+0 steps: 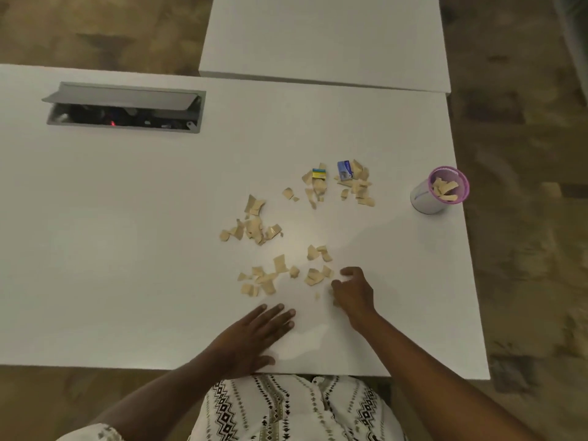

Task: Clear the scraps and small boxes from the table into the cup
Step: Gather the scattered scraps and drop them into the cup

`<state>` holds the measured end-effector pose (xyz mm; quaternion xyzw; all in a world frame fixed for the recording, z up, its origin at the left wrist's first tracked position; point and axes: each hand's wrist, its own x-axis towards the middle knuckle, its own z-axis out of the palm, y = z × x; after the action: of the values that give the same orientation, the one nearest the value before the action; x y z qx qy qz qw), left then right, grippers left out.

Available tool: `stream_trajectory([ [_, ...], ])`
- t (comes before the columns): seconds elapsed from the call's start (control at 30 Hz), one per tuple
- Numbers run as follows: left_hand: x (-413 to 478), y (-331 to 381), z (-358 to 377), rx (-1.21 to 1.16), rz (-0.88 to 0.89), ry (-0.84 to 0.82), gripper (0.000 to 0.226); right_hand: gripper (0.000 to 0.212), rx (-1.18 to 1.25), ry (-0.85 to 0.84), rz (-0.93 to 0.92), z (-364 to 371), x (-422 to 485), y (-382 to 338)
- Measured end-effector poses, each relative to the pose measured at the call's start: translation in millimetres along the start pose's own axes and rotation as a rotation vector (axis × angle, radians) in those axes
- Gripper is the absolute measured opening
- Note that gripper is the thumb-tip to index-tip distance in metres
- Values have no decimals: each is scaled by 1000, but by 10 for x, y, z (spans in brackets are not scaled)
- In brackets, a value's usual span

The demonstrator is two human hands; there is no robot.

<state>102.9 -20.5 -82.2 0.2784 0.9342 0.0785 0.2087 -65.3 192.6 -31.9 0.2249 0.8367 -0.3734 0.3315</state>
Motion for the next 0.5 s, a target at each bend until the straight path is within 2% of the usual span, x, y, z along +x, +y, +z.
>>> stream_trajectory([
  [0.13,40,-249,-45,-32,-116,13,87,40,201,-131,11,314,-14,-255],
  [0.2,96,-383,-136,-47,-204,34,89,43,222,-204,-52,408,-5,-400],
  [0.27,138,-498,-222,-28,-256,57,88,41,82,-144,-193,418,8,-503],
  [0.37,132,-576,-302,-29,-371,123,84,40,-194,99,-425,364,59,-505],
  [0.43,126,-546,-325,-81,-551,176,85,54,-314,182,-476,323,104,-448],
  [0.5,143,-503,-332,-150,-738,208,91,73,-434,131,-495,308,162,-369],
])
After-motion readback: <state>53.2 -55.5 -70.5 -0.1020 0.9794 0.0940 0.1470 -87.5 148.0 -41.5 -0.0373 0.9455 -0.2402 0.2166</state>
